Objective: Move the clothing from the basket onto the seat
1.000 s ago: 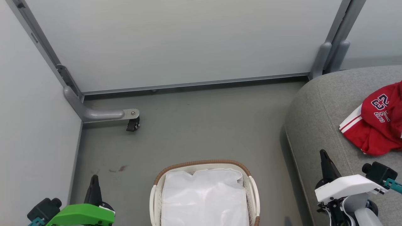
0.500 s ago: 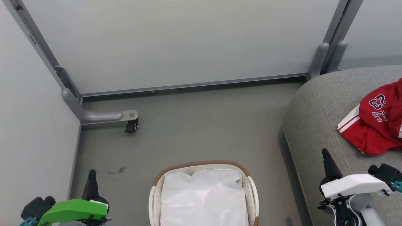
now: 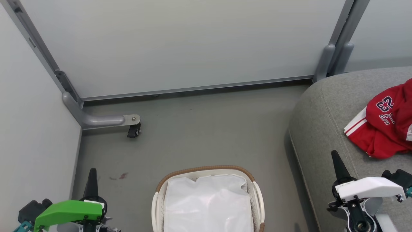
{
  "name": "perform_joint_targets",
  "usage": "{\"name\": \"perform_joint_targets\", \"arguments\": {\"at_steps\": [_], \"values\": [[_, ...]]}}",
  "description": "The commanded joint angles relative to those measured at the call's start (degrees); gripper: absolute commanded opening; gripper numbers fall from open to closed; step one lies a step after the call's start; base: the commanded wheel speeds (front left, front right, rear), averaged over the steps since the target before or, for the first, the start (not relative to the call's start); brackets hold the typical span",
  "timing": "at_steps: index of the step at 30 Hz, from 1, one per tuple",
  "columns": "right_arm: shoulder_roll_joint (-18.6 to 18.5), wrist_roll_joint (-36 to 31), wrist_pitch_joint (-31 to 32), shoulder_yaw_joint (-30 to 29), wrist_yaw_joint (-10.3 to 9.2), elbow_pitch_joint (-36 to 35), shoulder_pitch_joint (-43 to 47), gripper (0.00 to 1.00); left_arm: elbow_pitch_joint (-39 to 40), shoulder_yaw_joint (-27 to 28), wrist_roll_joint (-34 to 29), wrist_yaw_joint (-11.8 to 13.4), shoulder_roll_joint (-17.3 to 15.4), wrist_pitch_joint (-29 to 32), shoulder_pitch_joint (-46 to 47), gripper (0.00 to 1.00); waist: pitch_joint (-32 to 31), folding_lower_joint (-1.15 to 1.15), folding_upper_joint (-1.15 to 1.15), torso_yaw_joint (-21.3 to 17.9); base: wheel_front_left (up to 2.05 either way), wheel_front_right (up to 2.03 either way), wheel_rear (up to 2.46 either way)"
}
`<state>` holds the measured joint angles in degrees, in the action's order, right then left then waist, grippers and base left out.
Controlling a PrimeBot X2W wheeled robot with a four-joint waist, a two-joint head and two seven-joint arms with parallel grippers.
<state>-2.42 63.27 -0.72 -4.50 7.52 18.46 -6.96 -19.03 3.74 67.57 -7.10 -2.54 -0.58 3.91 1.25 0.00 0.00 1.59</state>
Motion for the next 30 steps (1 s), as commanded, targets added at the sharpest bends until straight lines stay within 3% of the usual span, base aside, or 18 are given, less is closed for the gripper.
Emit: {"name": "perform_joint_targets", "arguments": {"at_steps": [1, 30], "values": [[-0.4, 1.7, 0.4, -0.3, -0.03, -0.8, 0.1, 0.00, 0.7, 0.4, 1.3, -0.2, -0.4, 0.3, 1.3, 0.00, 0.0, 0.00, 0.00, 0.0, 0.00, 0.00, 0.00], [-0.5, 17.1, 4.4, -1.3, -0.04, -3.0, 0.6, 0.00, 3.3, 1.8, 14.5, -0.4, -0.4, 4.2, 2.2, 0.00, -0.5, 0.00, 0.00, -0.8, 0.00, 0.00, 0.00]]}}
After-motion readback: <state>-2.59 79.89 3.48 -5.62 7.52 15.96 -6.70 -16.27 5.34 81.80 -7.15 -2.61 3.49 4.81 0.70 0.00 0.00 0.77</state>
